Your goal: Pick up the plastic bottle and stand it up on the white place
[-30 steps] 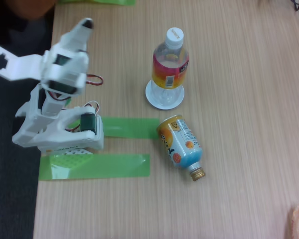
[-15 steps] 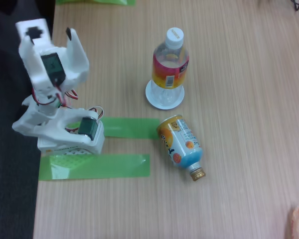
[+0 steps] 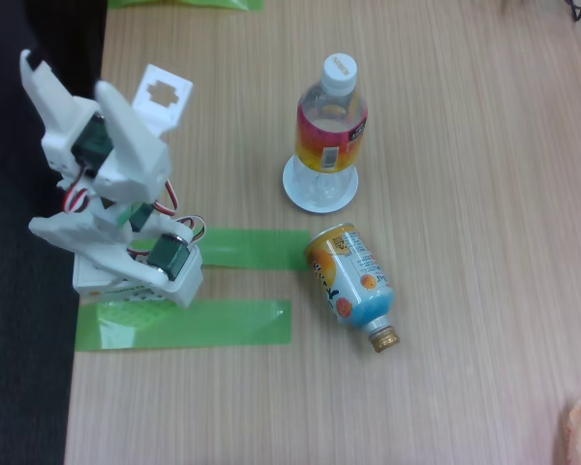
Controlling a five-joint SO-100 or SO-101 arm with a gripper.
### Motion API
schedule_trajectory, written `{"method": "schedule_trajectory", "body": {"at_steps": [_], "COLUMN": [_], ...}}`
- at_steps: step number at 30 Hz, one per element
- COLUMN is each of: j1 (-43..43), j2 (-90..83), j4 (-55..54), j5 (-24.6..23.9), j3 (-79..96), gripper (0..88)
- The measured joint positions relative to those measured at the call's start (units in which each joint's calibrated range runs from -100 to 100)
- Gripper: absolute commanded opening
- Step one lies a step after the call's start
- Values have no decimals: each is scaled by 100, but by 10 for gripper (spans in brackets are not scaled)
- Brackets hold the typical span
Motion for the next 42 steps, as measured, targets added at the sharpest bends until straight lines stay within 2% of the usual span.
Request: {"method": "schedule_trajectory", "body": {"at_steps": [4,7,16,19,22,25,31,40,42], "j1": [0,0,-269,-329,-366,-366,-374,-374,-374], "j2": [0,0,0,0,0,0,0,-8,-8], "j4": [-671,-790,-875,-867,-875,-1393,-2940,-5191,-5319], "j5": [447,857,2713,3139,3412,3649,4075,4217,4217], "j3": [99,99,190,190,190,352,1066,2142,2350], "gripper": [208,208,208,208,207,185,6,11,11]}}
